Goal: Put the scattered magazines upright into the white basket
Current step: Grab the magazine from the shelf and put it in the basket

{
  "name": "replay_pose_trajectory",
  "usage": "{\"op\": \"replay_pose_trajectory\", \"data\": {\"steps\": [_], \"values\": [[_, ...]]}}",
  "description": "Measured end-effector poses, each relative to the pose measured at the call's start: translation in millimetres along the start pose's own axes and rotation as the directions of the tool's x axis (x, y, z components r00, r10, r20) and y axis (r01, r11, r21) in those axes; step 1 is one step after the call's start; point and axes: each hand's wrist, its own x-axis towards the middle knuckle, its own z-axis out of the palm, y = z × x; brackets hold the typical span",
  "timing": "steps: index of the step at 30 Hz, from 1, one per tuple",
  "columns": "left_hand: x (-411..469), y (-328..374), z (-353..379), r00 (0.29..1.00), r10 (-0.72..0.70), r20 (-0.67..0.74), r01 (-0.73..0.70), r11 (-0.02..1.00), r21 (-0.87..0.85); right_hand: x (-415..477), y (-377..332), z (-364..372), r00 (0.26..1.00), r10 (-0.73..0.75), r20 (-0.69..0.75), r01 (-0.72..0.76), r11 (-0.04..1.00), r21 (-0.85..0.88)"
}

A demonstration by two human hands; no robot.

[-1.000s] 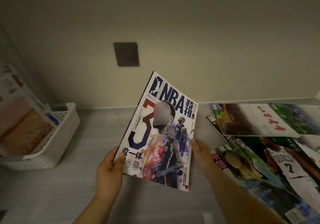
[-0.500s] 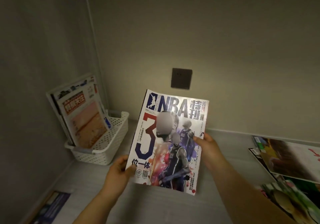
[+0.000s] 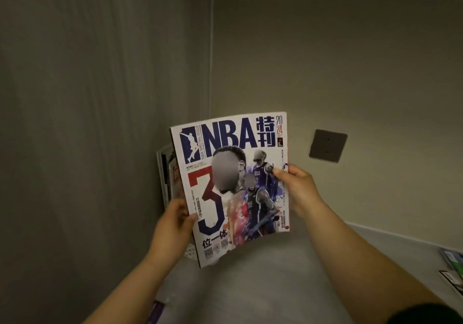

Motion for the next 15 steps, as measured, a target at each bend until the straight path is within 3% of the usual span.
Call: {"op": "replay_pose_trajectory", "data": {"steps": [4, 8, 15], "values": [[19.6, 3.4, -17.2, 0.987, 0.091, -0.134, -0.094, 0.995, -0.019, 22.2, -22.9, 29.1, 0.995, -0.094, -0.015, 0.093, 0.993, -0.079], [35.3, -2.8, -24.3, 0.968, 0.08, -0.237, -0.085, 0.996, -0.011, 45.3, -29.4, 55.9, 0.988, -0.148, -0.031, 0.145, 0.984, -0.1], [44.5, -37.0, -31.8, 0.97, 0.013, -0.243, 0.001, 0.998, 0.057, 76.5, -7.7, 96.1, 0.997, -0.073, 0.01, 0.073, 0.995, -0.073]]}}
